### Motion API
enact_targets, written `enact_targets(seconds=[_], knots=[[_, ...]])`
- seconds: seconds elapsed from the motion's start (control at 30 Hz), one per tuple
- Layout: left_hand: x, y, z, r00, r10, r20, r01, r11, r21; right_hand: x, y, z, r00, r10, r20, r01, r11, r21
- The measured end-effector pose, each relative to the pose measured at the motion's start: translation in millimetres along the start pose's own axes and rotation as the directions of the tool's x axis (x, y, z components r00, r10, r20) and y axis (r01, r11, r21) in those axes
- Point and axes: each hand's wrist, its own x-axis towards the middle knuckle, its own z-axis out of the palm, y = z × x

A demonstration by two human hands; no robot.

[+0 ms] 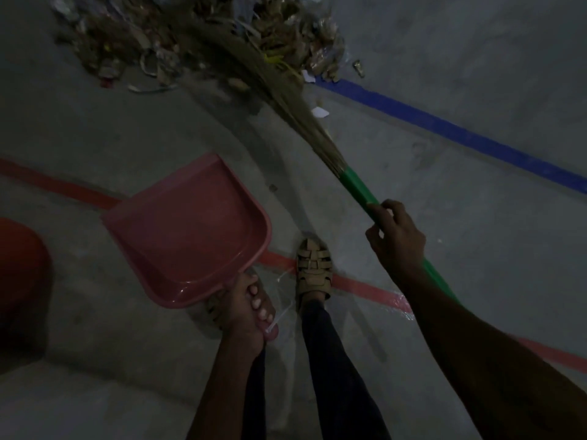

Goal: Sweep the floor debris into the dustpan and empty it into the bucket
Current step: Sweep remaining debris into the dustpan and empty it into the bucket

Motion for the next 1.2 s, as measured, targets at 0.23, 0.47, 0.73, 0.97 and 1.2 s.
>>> enact_targets(seconds=[0.23,0.47,0.73,0.97,1.2], knots=[[1.4,-0.8,-9.9,0.999,0.004,0.034,-0.005,1.000,0.021,-14.8,-11.0,6.9,0.971,0.217,-0.103,-0.205,0.972,0.117],[4.5,-1.2,-35.2,0.998,-0.031,0.045,0.031,0.999,-0.012,-2.0,-19.0,15.2,0.852,0.515,-0.096,-0.490,0.848,0.201],[10.0,1.8,-64.1,0.997,-0.046,0.064,0.047,0.999,-0.016,-0.7,-49.4,29.3,0.717,0.673,0.179,-0.696,0.703,0.144],[0.1,17.6,-63.7,0.999,-0.043,0.021,0.043,0.999,0.010,4.4,-109.1,47.5,0.864,0.438,0.251,-0.497,0.823,0.275],[-1.3,30.2,-61.5,0.999,-0.027,-0.023,0.027,0.999,0.022,-21.6,-127.0,40.4,0.824,0.563,-0.060,-0.477,0.747,0.463]])
